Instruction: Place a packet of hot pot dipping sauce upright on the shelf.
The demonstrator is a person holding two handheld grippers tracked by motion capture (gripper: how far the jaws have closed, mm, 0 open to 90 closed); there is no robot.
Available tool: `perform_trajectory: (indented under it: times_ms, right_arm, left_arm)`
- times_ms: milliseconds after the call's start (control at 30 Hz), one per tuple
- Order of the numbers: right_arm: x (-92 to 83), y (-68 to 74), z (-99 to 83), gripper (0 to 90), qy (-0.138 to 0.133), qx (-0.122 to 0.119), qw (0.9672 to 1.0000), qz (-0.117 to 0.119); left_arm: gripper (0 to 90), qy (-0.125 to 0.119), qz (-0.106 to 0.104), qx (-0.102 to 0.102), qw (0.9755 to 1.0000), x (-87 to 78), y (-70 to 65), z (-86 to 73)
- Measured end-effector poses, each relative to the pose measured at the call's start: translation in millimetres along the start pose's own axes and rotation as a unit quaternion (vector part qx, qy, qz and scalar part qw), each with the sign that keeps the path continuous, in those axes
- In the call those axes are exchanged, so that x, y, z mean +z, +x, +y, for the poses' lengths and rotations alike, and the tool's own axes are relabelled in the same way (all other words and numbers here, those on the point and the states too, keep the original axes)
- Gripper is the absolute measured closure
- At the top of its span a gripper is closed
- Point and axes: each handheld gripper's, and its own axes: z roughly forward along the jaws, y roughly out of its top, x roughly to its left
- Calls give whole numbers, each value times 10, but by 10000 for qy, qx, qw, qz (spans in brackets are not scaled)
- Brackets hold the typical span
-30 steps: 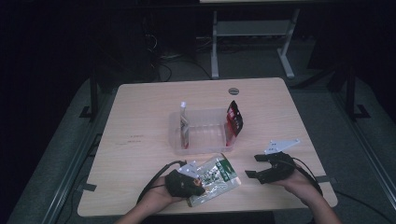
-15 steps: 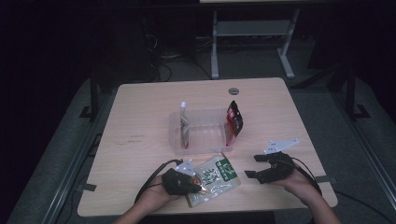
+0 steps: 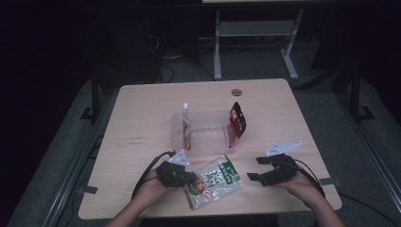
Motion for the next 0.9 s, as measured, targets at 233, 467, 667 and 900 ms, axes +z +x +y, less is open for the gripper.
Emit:
perform_trajectory:
  times_ms: [233, 467, 667, 900]
  right_arm:
    - [-14, -7, -8, 248, 12, 63, 10000, 2]
    - [-22, -15, -13, 249, -15, 16, 10000, -10]
    - [-19, -13, -6, 249, 19, 26, 10000, 11]
    - [-9, -4, -5, 249, 14, 43, 10000, 12]
  left_arm:
    - [446, -94, -161, 33, 9998, 79, 82, 126]
    - [263, 160, -169, 187, 9996, 287, 39, 151]
    - [228, 140, -150, 300, 9993, 339, -24, 130]
    - [308, 150, 77, 543, 9984, 348, -109, 126]
